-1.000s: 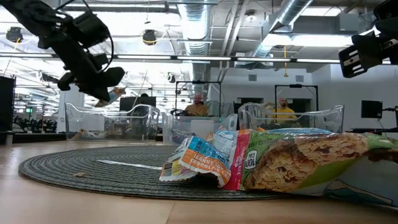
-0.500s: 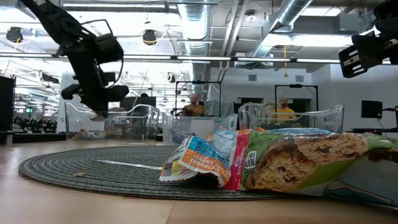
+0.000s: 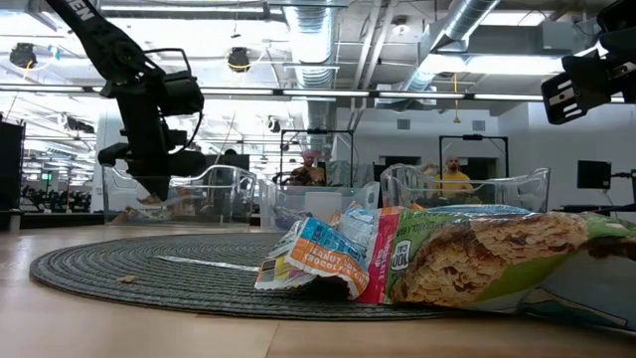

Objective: Pick and place Granola Bars by type
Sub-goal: Put the yellow granola bar into the left transparent bin

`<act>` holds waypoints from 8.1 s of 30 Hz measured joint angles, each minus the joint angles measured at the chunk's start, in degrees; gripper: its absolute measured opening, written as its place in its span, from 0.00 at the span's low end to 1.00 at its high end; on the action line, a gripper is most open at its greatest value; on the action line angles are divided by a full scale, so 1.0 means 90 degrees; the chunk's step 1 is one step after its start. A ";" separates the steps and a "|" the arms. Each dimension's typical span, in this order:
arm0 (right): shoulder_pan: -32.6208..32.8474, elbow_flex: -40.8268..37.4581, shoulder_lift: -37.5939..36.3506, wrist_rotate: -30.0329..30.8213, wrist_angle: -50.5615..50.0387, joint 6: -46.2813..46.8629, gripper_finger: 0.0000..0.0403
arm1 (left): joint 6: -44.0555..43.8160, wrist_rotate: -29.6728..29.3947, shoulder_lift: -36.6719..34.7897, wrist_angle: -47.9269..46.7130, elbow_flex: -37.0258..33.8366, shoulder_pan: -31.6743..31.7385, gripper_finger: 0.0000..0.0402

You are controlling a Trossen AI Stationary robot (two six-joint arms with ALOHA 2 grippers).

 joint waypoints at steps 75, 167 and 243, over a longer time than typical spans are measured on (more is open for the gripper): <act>0.0001 0.0000 0.0001 0.0000 0.0000 0.0000 0.34 | 0.1376 0.2285 -0.1608 0.1047 -0.0012 -0.8120 0.19; -0.0001 -0.0002 0.0002 0.0002 0.0002 0.0000 0.34 | 0.6623 -0.0670 0.4237 0.0248 0.4633 -0.6416 0.19; 0.0001 -0.0010 0.0002 0.0007 0.0080 0.0000 0.34 | 0.8666 0.0181 0.5180 0.0742 0.4796 -0.6404 0.38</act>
